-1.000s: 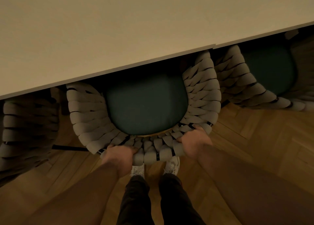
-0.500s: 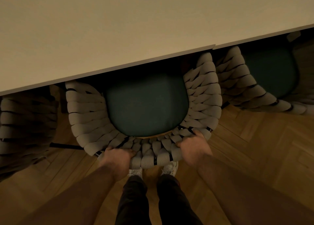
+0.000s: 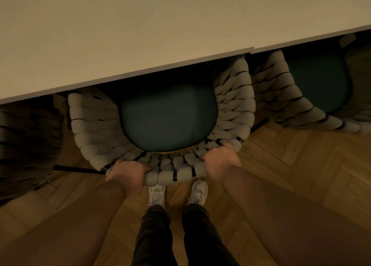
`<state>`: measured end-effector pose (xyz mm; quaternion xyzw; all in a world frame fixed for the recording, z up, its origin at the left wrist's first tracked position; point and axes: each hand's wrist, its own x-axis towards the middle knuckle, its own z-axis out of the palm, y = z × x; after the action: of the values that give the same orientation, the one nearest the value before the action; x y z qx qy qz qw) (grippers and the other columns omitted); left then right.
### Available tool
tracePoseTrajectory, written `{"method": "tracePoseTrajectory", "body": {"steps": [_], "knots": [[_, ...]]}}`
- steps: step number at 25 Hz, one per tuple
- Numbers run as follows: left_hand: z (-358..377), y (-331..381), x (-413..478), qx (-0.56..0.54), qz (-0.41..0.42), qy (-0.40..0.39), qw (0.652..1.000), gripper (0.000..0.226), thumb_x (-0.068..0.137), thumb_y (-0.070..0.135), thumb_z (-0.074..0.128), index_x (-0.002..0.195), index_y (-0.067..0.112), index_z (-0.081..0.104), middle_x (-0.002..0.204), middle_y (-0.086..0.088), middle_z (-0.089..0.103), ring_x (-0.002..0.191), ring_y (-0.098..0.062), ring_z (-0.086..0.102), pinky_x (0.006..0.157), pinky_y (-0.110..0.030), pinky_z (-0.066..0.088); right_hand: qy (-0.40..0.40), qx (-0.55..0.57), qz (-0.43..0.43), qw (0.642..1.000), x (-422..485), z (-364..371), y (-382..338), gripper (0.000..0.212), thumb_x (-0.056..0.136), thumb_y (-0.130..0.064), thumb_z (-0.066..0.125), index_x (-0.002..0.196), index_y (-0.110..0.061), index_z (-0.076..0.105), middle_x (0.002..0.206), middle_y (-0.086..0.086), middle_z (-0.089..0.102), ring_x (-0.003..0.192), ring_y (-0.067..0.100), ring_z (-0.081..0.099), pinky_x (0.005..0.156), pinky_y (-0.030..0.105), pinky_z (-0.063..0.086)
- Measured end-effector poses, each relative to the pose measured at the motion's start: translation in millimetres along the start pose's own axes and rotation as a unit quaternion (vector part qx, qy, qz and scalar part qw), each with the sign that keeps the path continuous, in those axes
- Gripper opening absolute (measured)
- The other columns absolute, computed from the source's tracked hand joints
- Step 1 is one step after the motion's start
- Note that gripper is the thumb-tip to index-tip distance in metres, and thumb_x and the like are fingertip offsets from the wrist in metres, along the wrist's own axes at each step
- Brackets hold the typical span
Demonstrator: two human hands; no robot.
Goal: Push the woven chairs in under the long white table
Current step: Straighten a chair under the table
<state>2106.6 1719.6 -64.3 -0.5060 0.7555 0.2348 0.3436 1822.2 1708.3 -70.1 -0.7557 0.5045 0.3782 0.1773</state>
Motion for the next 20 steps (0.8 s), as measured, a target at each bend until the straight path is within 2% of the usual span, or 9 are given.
{"method": "tracePoseTrajectory", "body": {"steps": [5, 14, 18, 20], "knots": [[10, 1, 2, 0.018, 0.028, -0.025, 0.999, 0.061, 0.091, 0.027, 0.055, 0.147, 0.050, 0.047, 0.132, 0.016, 0.066, 0.119, -0.014, 0.063, 0.108, -0.038, 0.043, -0.007, 0.014, -0.001, 1.000, -16, 15, -6, 0.033, 0.102, -0.024, 0.045, 0.126, -0.034, 0.066, 0.102, -0.005, 0.073, 0.104, 0.020, 0.066, 0.123, 0.052, 0.018], [-2, 2, 5, 0.000, 0.009, -0.008, 1.000, 0.061, 0.091, 0.030, 0.054, 0.146, 0.055, 0.048, 0.129, 0.015, 0.069, 0.116, -0.015, 0.065, 0.102, -0.037, 0.050, -0.018, 0.013, -0.008, 1.000, -4, 9, 3, 0.040, 0.103, -0.024, 0.041, 0.134, -0.034, 0.064, 0.118, -0.006, 0.073, 0.114, 0.020, 0.065, 0.123, 0.049, 0.018], [-5, 8, 2, -0.018, -0.007, -0.007, 1.000, 0.058, 0.094, 0.030, 0.053, 0.146, 0.056, 0.049, 0.127, 0.013, 0.070, 0.114, -0.017, 0.066, 0.100, -0.037, 0.052, -0.035, 0.023, -0.012, 0.999, 1, 6, 7, 0.039, 0.102, -0.023, 0.045, 0.134, -0.032, 0.064, 0.126, -0.005, 0.071, 0.120, 0.019, 0.063, 0.119, 0.047, 0.023], [-8, 10, 4, -0.014, -0.008, -0.020, 1.000, 0.058, 0.094, 0.031, 0.053, 0.146, 0.057, 0.048, 0.127, 0.012, 0.070, 0.115, -0.017, 0.066, 0.098, -0.036, 0.053, -0.017, 0.014, -0.014, 1.000, 4, 6, 10, 0.038, 0.102, -0.024, 0.046, 0.133, -0.033, 0.065, 0.125, -0.006, 0.071, 0.119, 0.018, 0.064, 0.119, 0.047, 0.025]]}}
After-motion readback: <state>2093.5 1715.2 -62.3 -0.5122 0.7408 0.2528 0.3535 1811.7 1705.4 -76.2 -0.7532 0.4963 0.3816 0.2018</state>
